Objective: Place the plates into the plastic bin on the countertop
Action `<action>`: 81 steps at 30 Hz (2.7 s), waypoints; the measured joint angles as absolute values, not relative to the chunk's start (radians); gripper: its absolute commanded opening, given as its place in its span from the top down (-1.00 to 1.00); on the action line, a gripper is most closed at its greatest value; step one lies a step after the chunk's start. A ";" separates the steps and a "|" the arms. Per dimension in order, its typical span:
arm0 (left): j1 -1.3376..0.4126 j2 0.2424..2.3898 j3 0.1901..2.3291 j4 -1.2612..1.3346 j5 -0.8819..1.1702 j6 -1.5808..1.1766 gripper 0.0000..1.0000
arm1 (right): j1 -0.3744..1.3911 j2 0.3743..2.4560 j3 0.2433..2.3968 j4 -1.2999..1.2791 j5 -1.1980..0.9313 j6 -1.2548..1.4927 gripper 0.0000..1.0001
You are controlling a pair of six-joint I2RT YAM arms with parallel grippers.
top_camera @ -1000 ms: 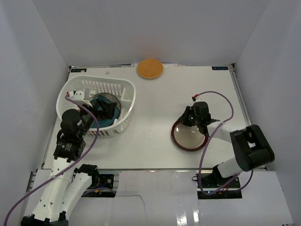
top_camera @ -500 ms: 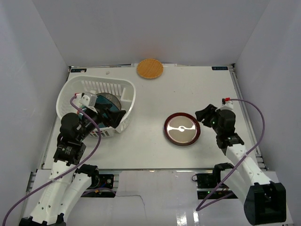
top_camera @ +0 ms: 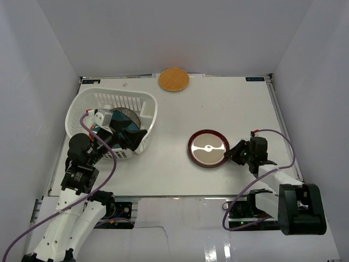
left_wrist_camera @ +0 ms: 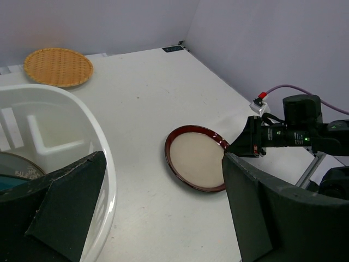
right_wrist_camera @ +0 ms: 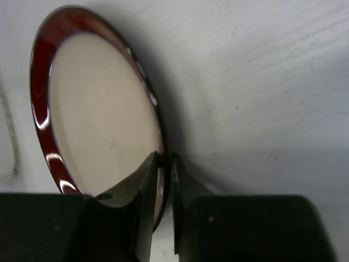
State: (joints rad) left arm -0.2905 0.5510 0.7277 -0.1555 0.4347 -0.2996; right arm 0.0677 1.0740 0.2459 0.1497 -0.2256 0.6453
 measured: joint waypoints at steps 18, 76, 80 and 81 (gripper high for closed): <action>-0.307 0.448 0.727 -0.203 0.117 -0.320 -0.96 | 0.128 0.900 0.714 0.038 -0.241 0.675 0.84; -0.310 0.472 0.696 -0.231 -0.284 -0.375 -0.96 | 0.339 2.535 1.828 0.500 -0.076 0.965 -0.48; -0.310 0.490 0.696 -0.231 -0.277 -0.371 -0.96 | 0.361 2.672 2.015 0.514 -0.073 1.051 -0.40; -0.310 0.495 0.696 -0.231 -0.277 -0.370 -0.96 | 0.367 2.703 2.065 0.514 -0.068 1.072 -0.35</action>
